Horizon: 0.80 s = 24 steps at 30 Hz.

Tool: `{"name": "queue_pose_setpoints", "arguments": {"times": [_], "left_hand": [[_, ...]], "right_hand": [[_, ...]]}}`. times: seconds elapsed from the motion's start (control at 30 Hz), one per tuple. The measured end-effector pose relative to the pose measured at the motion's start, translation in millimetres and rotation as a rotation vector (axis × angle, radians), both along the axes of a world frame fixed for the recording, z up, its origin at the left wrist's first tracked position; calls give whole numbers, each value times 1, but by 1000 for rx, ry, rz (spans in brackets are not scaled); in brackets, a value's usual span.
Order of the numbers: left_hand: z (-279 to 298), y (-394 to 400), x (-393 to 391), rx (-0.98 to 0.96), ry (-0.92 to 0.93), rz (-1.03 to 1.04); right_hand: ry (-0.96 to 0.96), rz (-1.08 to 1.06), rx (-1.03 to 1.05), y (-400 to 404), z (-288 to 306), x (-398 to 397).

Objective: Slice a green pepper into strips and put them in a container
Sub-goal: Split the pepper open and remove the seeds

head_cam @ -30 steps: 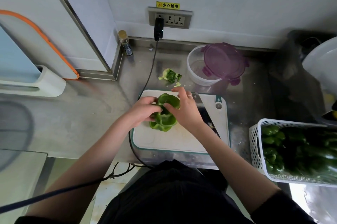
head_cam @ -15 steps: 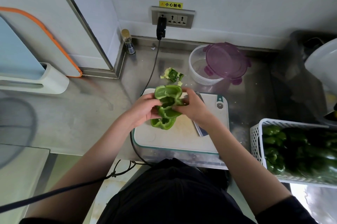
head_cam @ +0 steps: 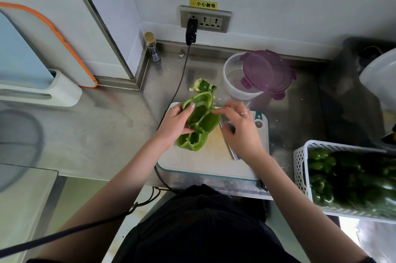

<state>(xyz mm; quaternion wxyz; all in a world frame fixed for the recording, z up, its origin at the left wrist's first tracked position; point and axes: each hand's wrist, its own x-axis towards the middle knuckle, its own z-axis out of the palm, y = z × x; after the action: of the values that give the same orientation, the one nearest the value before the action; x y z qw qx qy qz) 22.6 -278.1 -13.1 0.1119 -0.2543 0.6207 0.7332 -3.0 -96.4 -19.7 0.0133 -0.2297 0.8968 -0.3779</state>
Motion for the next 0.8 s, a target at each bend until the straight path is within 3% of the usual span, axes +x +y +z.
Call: {"name": "queue_pose_setpoints", "arguments": {"times": [0.1, 0.23, 0.43, 0.8], "left_hand": [[0, 5, -1, -10, 38, 11], [2, 9, -2, -33, 11, 70], [0, 12, -1, -183, 11, -30], [-1, 9, -9, -205, -84, -37]], "right_hand": [[17, -70, 117, 0, -10, 6], [-107, -215, -44, -7, -4, -1], [-195, -21, 296, -22, -2, -25], [-101, 114, 448, -22, -6, -32]]}}
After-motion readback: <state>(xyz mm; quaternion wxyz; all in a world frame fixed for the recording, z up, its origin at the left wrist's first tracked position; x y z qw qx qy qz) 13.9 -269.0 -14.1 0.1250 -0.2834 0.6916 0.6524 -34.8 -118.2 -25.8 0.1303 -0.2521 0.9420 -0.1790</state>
